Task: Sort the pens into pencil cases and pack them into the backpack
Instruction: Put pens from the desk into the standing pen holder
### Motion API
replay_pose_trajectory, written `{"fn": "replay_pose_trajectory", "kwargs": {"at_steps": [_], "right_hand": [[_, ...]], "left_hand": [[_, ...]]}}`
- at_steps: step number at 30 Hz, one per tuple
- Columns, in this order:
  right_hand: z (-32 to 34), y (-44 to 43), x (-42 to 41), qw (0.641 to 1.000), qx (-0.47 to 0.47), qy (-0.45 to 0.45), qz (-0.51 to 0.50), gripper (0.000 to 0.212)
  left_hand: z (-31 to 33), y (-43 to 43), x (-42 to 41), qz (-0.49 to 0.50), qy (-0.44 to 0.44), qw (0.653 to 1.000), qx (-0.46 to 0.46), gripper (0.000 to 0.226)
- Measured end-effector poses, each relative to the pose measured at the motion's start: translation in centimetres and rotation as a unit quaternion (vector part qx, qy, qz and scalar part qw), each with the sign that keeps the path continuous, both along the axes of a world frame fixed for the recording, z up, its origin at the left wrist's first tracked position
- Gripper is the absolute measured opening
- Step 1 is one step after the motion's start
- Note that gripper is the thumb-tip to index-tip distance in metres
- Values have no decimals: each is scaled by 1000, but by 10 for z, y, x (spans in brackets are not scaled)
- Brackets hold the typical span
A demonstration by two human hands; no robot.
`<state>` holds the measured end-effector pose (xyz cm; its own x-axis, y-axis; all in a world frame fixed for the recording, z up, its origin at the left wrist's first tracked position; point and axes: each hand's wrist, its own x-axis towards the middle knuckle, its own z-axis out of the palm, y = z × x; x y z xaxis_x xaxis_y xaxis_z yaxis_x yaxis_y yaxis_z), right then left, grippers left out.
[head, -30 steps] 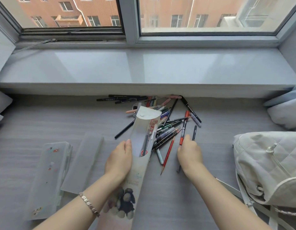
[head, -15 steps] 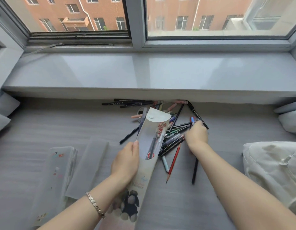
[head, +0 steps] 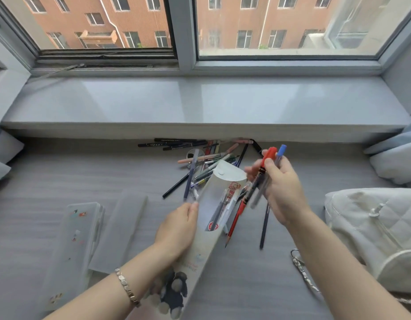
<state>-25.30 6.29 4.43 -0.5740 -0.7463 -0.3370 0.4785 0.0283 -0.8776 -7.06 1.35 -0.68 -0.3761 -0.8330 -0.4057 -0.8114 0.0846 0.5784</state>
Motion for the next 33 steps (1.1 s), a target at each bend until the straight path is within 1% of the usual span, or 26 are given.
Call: {"fn": "replay_pose_trajectory", "kwargs": {"at_steps": [1,2,4,6,7,8,9,10,12,13,14,16,17,18,19,20,21,22,23,24,25,26,28,29,32,33], "right_hand": [[2,1,8,999,-44,-13,-21,19],[1,1,17,997,-65,-4,-31,22],[-9,3,35,998,-60,28,-15,29],[-23,9,47,998,-41,48,32,42],[-27,13,51,996,-27,65,59,44],[-32,17,53,991,-9,105,82,41],[-35,21,54,980,12,175,99,35],[-38,24,53,957,33,268,109,28],[-47,28,51,885,51,447,122,11],[-51,29,50,849,54,504,148,12],[-54,31,49,815,60,546,187,20],[-61,30,47,723,83,638,250,34],[-62,29,44,685,84,674,262,39],[-62,24,42,680,71,679,268,42],[-59,20,39,702,54,659,265,40],[-56,12,36,737,35,627,250,34],[-53,3,33,769,24,602,214,25],[-52,-6,29,791,31,587,169,17],[-53,-17,24,801,59,579,137,16],[-55,-31,19,800,96,578,130,19],[-59,-44,15,784,142,585,153,24],[-65,-58,12,753,181,601,195,29],[-72,-81,13,672,217,648,286,37],[-73,-90,17,625,224,672,328,39],[-79,-109,29,461,240,736,434,40],[-83,-110,31,419,245,748,453,39]], "left_hand": [[2,4,-3,-11,4,1000,1,39],[3,8,-5,-20,12,1000,3,40],[6,15,-9,-29,35,999,1,41],[10,19,-12,-28,54,998,-3,40],[11,20,-12,-29,56,998,-5,41],[12,22,-12,-30,55,998,-7,41],[12,23,-11,-30,50,998,-9,41],[12,24,-9,-26,46,999,-10,41],[9,25,-6,-13,44,999,-6,40],[8,25,-5,-7,44,999,-1,40],[6,25,-5,-7,45,999,4,40],[3,23,-5,-10,45,999,13,39],[1,22,-5,-5,45,999,16,39],[-1,20,-3,9,49,999,19,39],[-3,17,-2,26,54,998,19,41],[-4,12,1,48,60,997,15,42],[-5,4,4,71,63,995,9,42],[-5,-3,8,91,62,994,-1,42],[-4,-10,12,110,57,992,-14,41],[-4,-18,16,128,52,990,-28,40],[-3,-26,20,142,48,988,-41,40],[-3,-34,24,152,46,986,-51,41],[-4,-45,30,166,44,983,-62,43],[-5,-49,32,172,41,982,-64,44],[-8,-58,36,184,33,980,-61,44],[-9,-59,37,187,32,980,-59,44]]}}
